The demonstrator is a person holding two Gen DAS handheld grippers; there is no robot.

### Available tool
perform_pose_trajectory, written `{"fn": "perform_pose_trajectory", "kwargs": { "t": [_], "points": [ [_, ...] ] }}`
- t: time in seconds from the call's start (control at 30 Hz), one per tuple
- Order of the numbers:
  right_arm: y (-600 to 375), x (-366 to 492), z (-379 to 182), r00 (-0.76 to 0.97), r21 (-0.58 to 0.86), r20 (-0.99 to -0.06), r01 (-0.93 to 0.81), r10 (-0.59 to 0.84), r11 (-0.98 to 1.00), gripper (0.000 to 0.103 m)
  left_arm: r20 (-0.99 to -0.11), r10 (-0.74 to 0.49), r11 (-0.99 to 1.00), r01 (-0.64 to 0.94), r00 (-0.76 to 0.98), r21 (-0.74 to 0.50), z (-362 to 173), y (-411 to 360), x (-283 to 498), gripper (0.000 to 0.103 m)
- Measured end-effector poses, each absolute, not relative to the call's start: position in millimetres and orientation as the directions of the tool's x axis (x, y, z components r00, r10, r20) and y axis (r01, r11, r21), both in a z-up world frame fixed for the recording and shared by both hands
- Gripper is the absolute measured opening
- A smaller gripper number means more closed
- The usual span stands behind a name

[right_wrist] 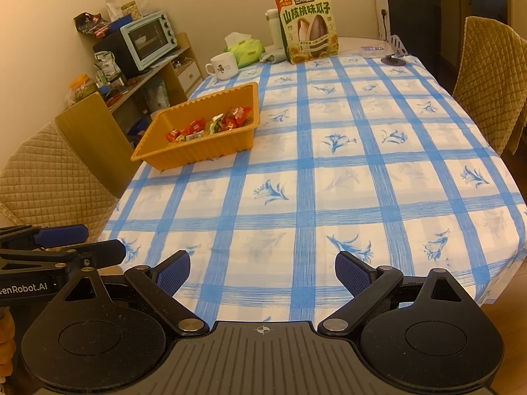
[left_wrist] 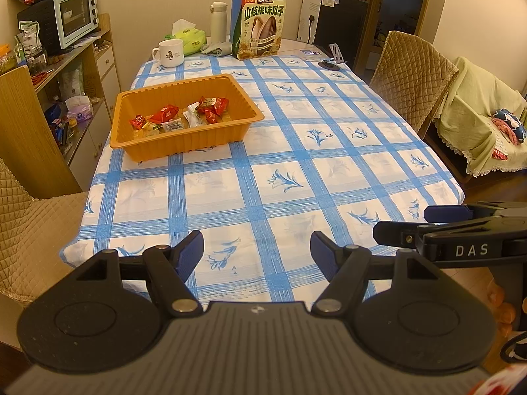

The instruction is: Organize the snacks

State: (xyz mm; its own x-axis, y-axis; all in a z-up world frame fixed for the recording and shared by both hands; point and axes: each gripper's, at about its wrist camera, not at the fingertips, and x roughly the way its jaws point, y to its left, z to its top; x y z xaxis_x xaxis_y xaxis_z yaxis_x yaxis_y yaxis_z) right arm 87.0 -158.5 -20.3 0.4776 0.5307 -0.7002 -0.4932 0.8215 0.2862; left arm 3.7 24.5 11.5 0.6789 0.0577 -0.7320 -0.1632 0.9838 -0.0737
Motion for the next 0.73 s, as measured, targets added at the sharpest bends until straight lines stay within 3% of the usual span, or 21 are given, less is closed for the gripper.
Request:
{"fn": "perform_pose_trajectory", "kwargs": {
  "t": [0.73],
  "points": [
    [-154.2, 87.0, -21.3, 0.474, 0.288, -0.701, -0.495, 0.532, 0.82, 0.094, -0.73, 0.071, 0.982, -0.177, 0.68, -0.069, 14.7, 29.8, 0.9, 0.073]
  ]
}}
